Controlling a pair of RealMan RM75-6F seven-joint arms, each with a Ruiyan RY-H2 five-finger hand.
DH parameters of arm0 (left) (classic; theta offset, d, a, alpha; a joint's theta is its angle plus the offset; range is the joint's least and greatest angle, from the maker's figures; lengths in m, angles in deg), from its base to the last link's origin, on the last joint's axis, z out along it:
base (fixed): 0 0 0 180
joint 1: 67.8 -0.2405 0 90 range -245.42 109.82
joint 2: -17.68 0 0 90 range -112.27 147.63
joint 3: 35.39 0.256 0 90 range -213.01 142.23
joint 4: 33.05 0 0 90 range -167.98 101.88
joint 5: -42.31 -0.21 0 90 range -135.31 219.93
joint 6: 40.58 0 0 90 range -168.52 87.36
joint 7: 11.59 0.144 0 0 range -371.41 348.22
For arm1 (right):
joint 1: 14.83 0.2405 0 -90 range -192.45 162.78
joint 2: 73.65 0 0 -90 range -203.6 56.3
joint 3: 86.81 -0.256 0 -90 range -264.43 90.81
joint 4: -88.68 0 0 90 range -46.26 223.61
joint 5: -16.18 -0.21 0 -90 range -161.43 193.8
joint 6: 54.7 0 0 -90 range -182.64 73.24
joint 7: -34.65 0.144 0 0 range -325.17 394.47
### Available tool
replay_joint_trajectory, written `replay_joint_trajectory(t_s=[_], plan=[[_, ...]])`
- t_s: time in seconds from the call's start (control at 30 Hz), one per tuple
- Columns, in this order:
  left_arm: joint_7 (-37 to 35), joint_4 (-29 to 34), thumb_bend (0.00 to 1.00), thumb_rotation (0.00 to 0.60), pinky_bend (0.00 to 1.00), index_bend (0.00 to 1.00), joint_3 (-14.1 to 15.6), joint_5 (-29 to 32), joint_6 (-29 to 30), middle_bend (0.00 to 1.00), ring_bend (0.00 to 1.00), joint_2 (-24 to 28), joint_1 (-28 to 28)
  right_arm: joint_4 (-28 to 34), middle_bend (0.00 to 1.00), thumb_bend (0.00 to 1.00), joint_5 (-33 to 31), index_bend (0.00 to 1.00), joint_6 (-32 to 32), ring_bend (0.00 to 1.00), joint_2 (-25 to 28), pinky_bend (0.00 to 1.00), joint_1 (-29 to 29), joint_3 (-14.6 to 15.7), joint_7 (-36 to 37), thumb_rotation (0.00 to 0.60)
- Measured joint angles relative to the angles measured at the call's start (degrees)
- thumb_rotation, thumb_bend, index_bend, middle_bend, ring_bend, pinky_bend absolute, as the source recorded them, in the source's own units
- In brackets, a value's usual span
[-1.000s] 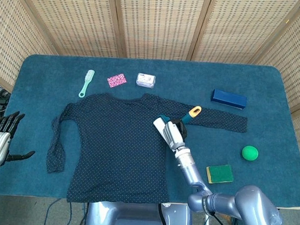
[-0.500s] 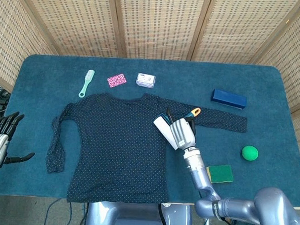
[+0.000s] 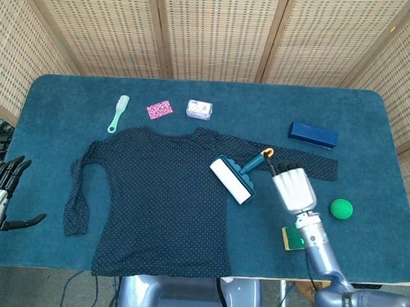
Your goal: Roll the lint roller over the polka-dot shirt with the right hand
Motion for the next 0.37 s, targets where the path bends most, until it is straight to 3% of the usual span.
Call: replay_joint_trajectory(t_s=[0.2,0.37], plan=[[2.7,0.8,0.0,0.6,0.0,0.0,0.1,0.3,1.3,0.0,0.0,-0.4,-0.8,3.9,0.0,0.0,7.2,0.0,-3.6,0.0,6.9,0.0,-8.9,4.2,12.4,0.6],[3.1,1.4,0.0,0.6,0.0,0.0,0.6,-1.1,2.3,0.0,0.0,-0.4,-1.4,3.1,0.0,0.0,12.3,0.0,-7.5,0.0,7.3,0.0,-13.2,6.0,14.8,0.6]])
